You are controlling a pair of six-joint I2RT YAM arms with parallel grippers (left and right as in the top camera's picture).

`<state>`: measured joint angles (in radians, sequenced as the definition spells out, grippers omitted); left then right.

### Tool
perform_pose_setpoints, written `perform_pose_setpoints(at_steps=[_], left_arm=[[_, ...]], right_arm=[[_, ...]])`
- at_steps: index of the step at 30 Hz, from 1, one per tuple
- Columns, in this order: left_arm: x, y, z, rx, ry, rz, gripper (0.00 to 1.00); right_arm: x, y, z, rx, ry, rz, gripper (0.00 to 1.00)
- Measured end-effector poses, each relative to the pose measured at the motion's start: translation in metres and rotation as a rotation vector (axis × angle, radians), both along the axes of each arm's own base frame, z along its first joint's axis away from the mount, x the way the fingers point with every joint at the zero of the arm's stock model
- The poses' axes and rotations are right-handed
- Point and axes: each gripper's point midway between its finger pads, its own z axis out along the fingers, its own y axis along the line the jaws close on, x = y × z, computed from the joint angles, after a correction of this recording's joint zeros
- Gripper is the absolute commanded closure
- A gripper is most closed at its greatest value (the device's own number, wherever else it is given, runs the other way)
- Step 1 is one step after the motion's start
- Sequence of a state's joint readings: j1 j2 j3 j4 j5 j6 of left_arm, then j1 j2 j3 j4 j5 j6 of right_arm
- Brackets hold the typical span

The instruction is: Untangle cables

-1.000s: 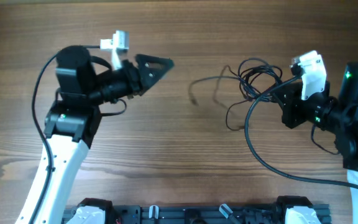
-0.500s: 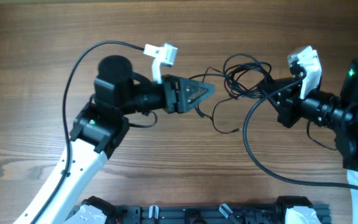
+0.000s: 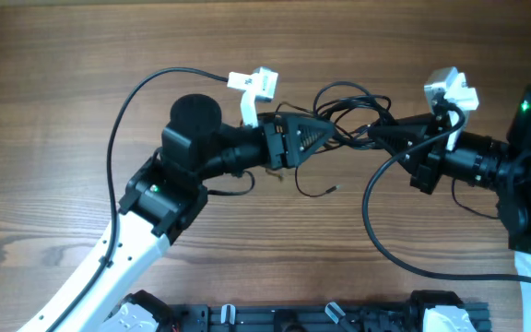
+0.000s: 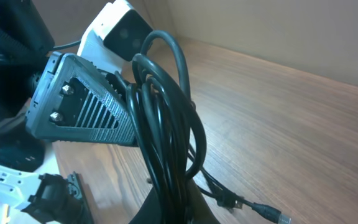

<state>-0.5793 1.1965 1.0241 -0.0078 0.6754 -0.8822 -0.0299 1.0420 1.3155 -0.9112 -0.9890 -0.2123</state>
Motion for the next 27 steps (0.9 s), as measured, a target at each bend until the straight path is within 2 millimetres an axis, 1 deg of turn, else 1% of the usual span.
perform_pose_setpoints(at_steps=[2,4,6,14,19,23,27], left_arm=[[-0.003,-0.003,0.004,-0.011,-0.008,-0.007,0.31],[-0.005,-0.006,0.007,-0.023,-0.016,-0.014,0.36],[-0.005,-0.007,0.008,-0.028,-0.017,-0.014,0.37],[-0.005,-0.007,0.009,-0.029,-0.016,-0.012,0.39],[-0.005,-0.007,0.008,-0.031,-0.006,-0.011,0.37],[-0.005,-0.008,0.008,-0.036,0.02,-0.007,0.37],[-0.012,-0.013,0.008,-0.042,0.041,-0.022,0.37]], right_arm=[[-0.001,0.001,0.001,0.005,0.0,0.006,0.96],[-0.002,0.001,0.001,0.008,0.001,0.011,0.96],[-0.002,0.001,0.001,0.008,0.001,0.011,0.96],[0.001,-0.001,-0.001,-0.002,0.003,-0.006,0.96],[0.01,-0.009,-0.005,-0.033,0.017,-0.078,0.96],[0.017,-0.013,-0.003,-0.036,0.008,-0.118,0.96],[0.019,-0.014,-0.002,-0.027,0.02,-0.134,0.96]])
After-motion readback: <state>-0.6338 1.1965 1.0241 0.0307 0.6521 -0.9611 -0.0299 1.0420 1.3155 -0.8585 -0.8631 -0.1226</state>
